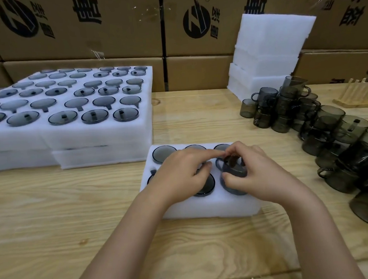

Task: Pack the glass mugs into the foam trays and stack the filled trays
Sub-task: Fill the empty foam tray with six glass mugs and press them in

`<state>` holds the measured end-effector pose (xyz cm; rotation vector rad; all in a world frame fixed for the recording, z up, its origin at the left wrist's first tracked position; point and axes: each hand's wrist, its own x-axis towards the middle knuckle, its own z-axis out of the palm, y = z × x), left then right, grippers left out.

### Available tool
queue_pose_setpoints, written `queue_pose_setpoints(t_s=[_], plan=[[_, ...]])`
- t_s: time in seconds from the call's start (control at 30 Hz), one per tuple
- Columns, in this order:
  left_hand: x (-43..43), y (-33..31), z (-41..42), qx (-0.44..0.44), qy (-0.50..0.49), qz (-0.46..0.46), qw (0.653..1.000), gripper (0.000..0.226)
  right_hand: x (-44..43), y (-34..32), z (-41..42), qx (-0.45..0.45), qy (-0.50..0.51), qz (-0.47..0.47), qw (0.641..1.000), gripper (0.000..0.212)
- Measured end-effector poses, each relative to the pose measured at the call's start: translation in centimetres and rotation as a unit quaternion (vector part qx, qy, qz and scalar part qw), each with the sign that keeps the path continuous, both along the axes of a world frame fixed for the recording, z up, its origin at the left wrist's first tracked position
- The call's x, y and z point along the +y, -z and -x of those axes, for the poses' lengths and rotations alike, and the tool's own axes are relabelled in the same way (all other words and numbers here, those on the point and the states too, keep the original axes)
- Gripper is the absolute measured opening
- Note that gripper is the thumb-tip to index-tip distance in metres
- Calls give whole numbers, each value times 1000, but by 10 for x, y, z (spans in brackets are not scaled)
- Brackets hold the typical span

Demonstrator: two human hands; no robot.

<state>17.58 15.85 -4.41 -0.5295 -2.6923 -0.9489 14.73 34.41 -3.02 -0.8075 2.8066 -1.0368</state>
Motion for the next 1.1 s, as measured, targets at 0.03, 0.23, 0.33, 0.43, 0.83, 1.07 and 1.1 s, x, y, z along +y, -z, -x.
queue_pose_setpoints(t_s=[0.03, 0.23, 0.33, 0.43, 0.83, 1.07, 1.1], plan=[[0, 0, 0, -1, 5, -1, 1000, 42, -1, 0, -2, 12, 2, -25, 1000, 27], [3, -3, -1, 34, 52, 9, 998, 40, 0, 5, -3, 0, 13, -69, 997, 23], [6, -5, -5, 104, 69, 53, 991, 27, -5, 11, -2, -84, 39, 115, 989, 28], [9, -5, -5, 104, 55, 140, 983, 23, -13, 22, -1, -34, 70, -44, 996, 55], [17, 5, -23, 117, -27, 191, 974, 34, -9, 29, 2, -3, 25, -22, 999, 41], [-30, 16, -47, 207, -135, 23, 969, 46, 1, 37, 8, -72, 62, -57, 994, 59], [-38, 18, -50, 149, -147, -33, 977, 56, 0, 36, 9, -69, 64, -70, 993, 58]])
